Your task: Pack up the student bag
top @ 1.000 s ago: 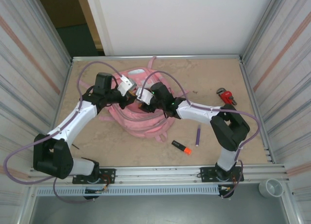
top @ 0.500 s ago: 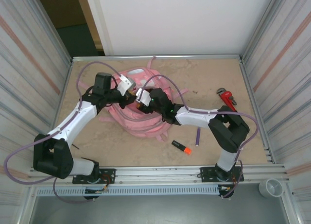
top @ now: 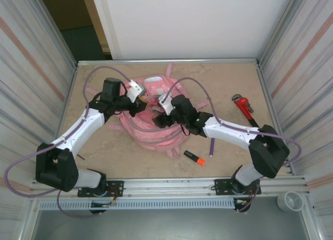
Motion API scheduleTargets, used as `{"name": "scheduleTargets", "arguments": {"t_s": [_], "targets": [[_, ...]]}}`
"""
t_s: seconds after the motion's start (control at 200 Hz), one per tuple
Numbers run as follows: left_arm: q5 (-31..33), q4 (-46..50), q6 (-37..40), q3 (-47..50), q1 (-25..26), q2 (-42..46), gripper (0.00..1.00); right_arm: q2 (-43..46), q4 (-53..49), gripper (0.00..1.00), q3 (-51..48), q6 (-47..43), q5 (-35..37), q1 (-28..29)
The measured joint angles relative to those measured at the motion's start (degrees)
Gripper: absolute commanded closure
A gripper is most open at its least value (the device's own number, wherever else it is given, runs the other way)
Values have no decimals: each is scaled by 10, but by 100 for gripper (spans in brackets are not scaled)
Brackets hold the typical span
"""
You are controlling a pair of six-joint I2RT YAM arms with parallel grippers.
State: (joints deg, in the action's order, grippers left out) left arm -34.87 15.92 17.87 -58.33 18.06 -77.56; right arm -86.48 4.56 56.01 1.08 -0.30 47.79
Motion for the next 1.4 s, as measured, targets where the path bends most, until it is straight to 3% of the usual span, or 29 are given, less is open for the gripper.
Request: {"name": "scheduleTargets", "arguments": {"t_s": [0.15,0.301,0.451,0.551,0.667,0.772,0.982,1.173,1.403], "targets": [[5,0,-4,0,0,-3,100,6,-1,23,1,82,-15,-13],[17,-4,-14,0,0,-5,100,6,14,25,1,164,-76,-29],[32,-7,-23,0,0,-5,100,46,-2,25,-11,200,-115,-48],[43,-9,-27,0,-2,-5,100,126,-91,27,-27,217,-80,-68],[50,-9,-27,0,-4,-5,100,232,-242,31,-57,269,15,-105],[52,-9,-27,0,-4,-5,100,269,-374,35,-96,323,71,-158],[55,-9,-27,0,-4,-5,100,217,-498,43,-175,396,91,-178],[56,-8,-27,0,-4,-5,100,138,-465,52,-183,405,87,-178],[60,-8,-27,0,-4,-5,100,67,-411,72,-177,402,68,-182]]}}
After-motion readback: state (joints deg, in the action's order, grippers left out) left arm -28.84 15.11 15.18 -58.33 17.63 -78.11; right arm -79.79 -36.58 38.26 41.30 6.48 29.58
